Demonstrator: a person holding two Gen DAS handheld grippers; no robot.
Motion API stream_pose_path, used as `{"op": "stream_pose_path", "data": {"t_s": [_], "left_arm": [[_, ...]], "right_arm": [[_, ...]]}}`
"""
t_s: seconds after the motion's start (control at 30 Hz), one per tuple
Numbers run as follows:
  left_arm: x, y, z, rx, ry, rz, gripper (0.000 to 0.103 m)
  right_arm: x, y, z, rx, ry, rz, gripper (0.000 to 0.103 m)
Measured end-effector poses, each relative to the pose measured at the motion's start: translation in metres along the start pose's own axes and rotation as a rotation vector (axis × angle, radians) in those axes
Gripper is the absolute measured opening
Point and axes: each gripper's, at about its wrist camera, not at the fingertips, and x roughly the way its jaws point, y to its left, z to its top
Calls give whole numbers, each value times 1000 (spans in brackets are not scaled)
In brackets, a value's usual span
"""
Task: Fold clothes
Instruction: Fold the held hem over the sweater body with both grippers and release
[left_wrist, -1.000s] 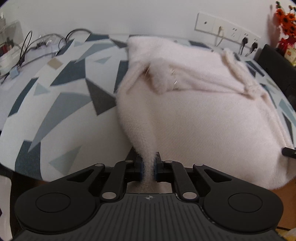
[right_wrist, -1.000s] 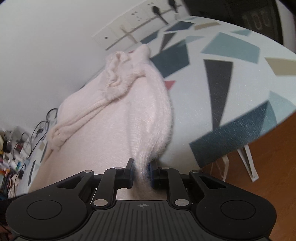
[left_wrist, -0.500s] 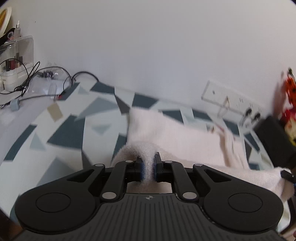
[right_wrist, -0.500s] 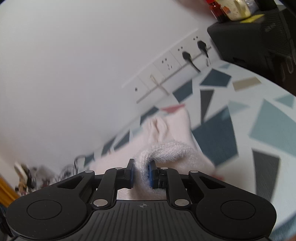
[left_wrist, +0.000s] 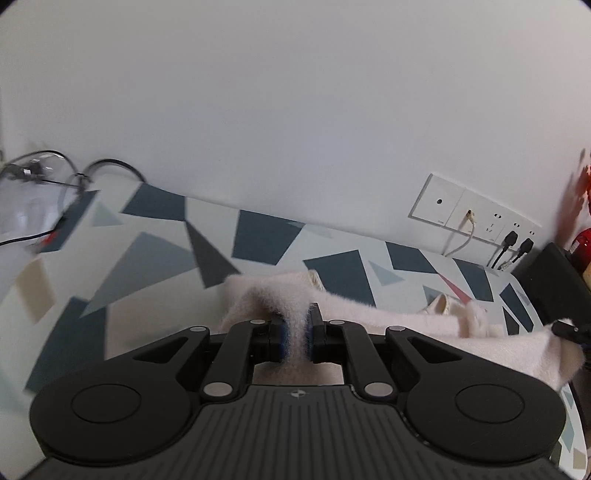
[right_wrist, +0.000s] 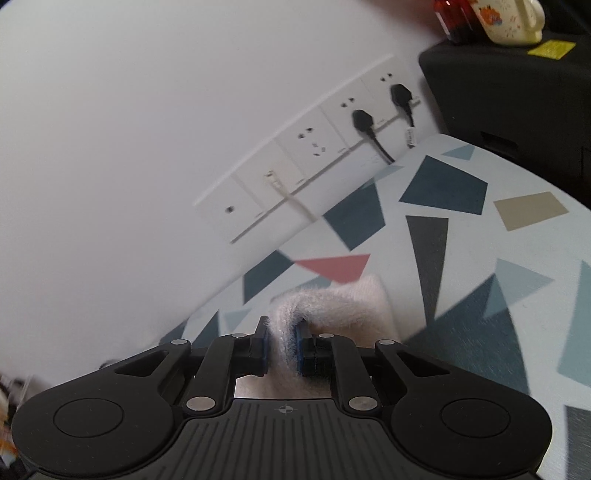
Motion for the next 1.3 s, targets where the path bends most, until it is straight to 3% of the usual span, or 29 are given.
{"op": "stream_pose_path", "data": {"t_s": [0.13, 0.2, 0.27, 0.33, 0.4, 0.47, 0.6, 0.67, 0.8, 0.97, 1.1, 1.3], "left_arm": [[54, 17, 8, -14, 117, -21, 17], [77, 22, 4, 38, 199, -26, 22], [85, 27, 3, 79, 229, -60, 27], [80, 34, 6, 79, 239, -129, 40], [68, 38, 9, 59, 249, -240, 79], [51, 32, 11, 109, 209, -294, 88], [34, 27, 14, 158, 158, -274, 90], [35, 32, 15, 139, 160, -261, 90], [32, 47, 12, 100, 199, -243, 89], [-2, 52, -13, 67, 234, -274, 90], [-28, 60, -39, -29, 271, -201, 90], [-23, 80, -57, -214, 318, -130, 89]], "right_arm": [[51, -2, 9, -12, 3, -60, 9], [80, -4, 6, -36, 41, -121, 9], [96, -7, 0, -44, 79, -166, 13], [93, -7, -3, -38, 79, -172, 25], [82, -4, -7, -27, 58, -164, 36], [65, 3, -11, -17, 30, -150, 55], [34, 23, -16, -66, -24, -140, 60], [19, 32, -16, -113, -62, -149, 67], [-6, 41, -17, -135, -82, -131, 69], [-21, 45, -53, -117, 43, -101, 69], [-13, 43, -93, -139, 174, -98, 69], [17, 24, -90, -31, 208, -107, 71]]}}
